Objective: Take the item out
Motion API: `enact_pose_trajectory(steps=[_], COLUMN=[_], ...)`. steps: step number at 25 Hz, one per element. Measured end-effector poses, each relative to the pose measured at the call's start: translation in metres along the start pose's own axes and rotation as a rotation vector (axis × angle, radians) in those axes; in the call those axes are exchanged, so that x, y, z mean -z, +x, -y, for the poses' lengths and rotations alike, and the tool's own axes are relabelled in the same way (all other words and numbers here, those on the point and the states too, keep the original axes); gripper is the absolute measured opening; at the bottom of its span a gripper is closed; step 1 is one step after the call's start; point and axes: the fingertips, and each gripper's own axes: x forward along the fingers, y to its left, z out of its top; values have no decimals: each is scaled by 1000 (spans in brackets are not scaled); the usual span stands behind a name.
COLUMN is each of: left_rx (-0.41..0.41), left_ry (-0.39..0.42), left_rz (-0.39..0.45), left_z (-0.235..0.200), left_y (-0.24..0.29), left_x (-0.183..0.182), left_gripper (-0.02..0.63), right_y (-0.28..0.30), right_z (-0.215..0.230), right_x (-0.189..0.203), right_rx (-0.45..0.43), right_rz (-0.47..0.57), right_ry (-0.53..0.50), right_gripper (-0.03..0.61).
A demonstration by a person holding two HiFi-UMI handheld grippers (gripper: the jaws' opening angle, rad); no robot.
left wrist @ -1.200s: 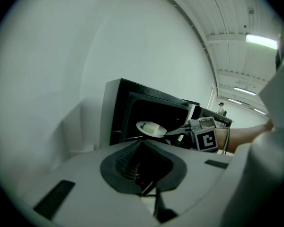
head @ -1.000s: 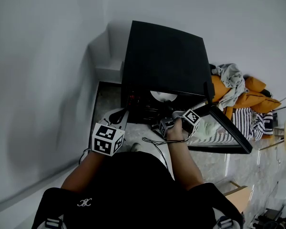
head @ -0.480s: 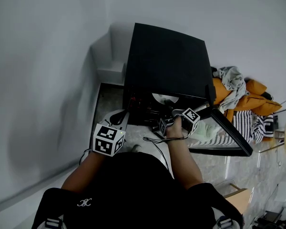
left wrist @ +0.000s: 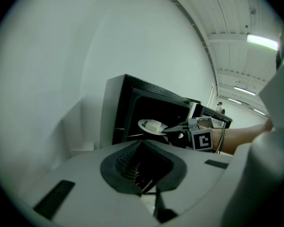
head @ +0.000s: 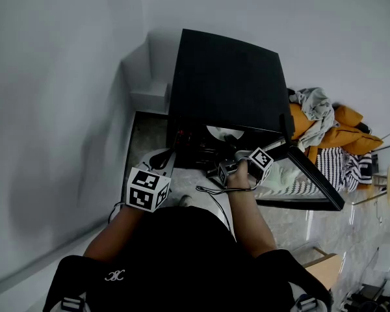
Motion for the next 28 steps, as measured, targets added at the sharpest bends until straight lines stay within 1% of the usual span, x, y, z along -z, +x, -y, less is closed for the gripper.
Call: enact_pose_trajectory(steps=[5,8,15,24,28], left_rx=[9,15,36,77,92], left_ry=[3,5,16,31,36], left_rz=[1,-1,-6,-19,-23], left_z=[2,3,6,15,17], left_y=[0,0,2,7,9], left_x=[-1,0,0,2,1], left_gripper=[0,0,0,0,0], right_y=[-5,-9,-15,-35,-47], right_z=[-2,-1,-7,3,8], right_x=[7,12,15,15,15], right_rx=[-22,-18,-69,-55,-55], right_rz=[-27,-43,-65,-51,-38], right_ry=[-15,-21,-73,-86,-66], right_gripper=[23,23,23,21,23])
